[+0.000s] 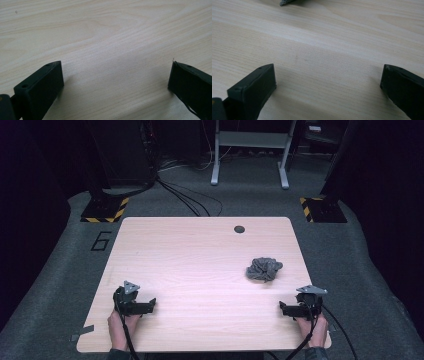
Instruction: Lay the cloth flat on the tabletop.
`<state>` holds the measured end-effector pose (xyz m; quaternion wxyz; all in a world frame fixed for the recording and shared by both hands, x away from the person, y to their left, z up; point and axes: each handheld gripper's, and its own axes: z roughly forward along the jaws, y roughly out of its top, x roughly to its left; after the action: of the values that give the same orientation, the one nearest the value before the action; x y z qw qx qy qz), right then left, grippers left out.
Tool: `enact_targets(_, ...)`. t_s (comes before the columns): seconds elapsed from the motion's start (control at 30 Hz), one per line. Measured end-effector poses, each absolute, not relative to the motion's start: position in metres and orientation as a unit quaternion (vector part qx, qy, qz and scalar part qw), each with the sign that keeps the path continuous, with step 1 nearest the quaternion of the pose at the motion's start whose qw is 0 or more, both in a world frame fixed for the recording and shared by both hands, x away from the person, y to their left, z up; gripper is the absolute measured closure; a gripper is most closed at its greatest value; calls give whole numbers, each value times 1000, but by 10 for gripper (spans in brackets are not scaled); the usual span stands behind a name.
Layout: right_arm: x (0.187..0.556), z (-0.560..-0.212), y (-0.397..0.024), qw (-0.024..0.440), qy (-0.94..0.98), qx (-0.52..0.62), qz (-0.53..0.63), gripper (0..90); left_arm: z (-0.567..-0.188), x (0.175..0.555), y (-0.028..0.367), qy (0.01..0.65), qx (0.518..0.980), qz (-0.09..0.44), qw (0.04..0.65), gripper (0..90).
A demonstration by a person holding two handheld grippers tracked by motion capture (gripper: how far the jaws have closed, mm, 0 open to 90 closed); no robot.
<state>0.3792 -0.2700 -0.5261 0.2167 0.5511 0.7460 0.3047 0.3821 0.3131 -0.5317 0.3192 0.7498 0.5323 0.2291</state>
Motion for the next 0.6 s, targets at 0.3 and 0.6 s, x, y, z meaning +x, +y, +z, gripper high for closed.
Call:
enact_targets(0.3,380,-516,-272,202,737,547,341,1,-532,382,313,534,749,230,319,0)
enact_targets(0.6,393,-493,-265,198,743,526,363,11,-532,382,313,534,748,231,319,0)
